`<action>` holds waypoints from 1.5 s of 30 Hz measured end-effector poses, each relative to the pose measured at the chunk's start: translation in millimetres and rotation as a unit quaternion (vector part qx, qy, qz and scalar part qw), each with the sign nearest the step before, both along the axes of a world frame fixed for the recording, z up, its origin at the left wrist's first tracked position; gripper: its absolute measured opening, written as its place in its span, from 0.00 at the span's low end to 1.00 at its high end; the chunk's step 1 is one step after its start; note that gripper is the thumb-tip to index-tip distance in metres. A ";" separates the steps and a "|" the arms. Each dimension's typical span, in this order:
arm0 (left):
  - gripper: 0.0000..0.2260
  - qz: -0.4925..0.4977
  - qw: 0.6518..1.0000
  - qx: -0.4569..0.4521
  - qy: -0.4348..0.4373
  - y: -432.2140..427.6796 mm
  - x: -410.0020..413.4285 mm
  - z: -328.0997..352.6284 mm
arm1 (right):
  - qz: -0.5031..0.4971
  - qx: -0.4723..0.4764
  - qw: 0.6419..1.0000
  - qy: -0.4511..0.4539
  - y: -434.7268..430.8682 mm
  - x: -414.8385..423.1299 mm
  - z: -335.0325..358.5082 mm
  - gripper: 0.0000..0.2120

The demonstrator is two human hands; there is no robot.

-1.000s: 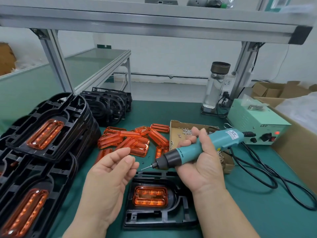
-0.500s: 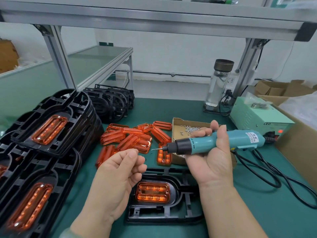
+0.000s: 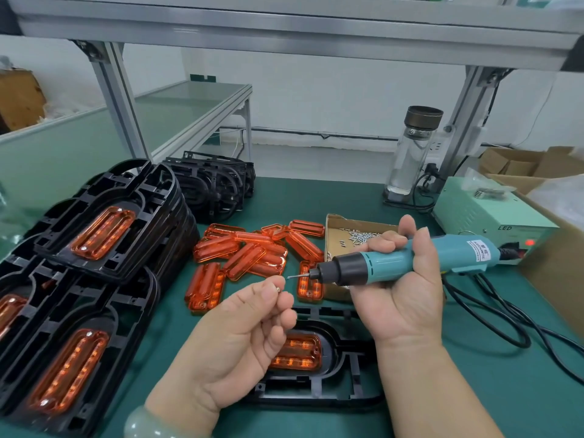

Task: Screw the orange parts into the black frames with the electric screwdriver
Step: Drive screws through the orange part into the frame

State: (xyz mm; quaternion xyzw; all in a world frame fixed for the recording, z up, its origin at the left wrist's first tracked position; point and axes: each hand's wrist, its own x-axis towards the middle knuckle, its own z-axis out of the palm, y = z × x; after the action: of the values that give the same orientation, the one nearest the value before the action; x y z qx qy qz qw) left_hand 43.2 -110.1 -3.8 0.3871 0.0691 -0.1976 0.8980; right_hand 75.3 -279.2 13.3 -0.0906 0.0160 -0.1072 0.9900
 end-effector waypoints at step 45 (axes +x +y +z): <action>0.07 0.034 0.979 0.119 -0.162 -2.5 1.0 -9.9 | -0.002 -0.079 0.996 -0.041 0.8 -2.8 -0.7 0.08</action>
State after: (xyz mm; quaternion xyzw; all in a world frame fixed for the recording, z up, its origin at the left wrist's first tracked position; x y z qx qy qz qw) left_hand 44.1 -112.5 -13.7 0.5152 -0.0411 -0.0918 0.8511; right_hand 72.5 -278.4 12.6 -0.1640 -0.0325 -0.1137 0.9793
